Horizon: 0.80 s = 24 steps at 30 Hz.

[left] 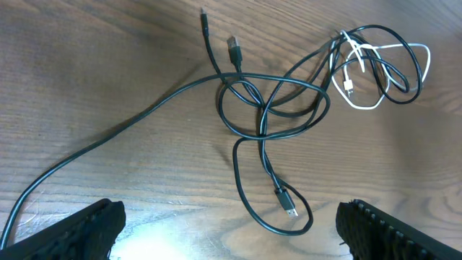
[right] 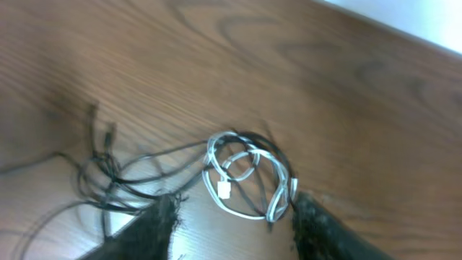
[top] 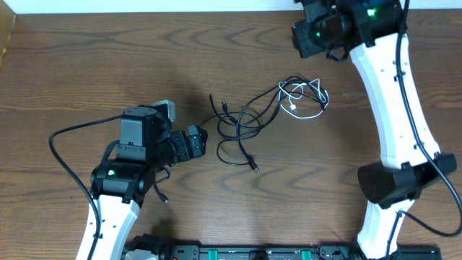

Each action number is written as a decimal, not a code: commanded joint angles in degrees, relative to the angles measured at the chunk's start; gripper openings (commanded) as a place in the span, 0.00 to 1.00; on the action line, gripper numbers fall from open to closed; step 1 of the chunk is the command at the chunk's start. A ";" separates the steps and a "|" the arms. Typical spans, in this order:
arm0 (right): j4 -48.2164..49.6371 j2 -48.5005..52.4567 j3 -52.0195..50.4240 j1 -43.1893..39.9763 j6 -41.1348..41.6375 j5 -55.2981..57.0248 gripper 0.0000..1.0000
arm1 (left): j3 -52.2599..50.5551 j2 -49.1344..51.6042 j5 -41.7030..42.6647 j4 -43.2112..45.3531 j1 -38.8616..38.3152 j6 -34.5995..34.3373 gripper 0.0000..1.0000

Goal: Untangle cables

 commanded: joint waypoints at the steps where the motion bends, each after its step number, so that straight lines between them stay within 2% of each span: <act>1: -0.59 4.46 -2.69 -2.38 2.45 2.21 0.63 | 1.20 0.04 0.48 -0.11 0.24 0.33 0.98; 3: -1.09 6.23 -4.04 -3.82 2.64 1.95 0.78 | 1.20 0.04 0.48 -0.11 0.24 0.33 0.98; 7: -2.21 8.94 -6.34 -5.49 2.60 1.97 0.99 | 1.20 0.04 0.48 -0.11 0.24 0.33 0.98; 15: -1.40 10.54 -11.28 -7.02 5.44 6.84 0.99 | 1.20 0.04 0.48 -0.11 0.24 0.33 0.98; 24: 1.73 10.64 -19.41 -10.45 5.33 7.17 0.99 | 1.20 0.04 0.48 -0.11 0.24 0.33 0.98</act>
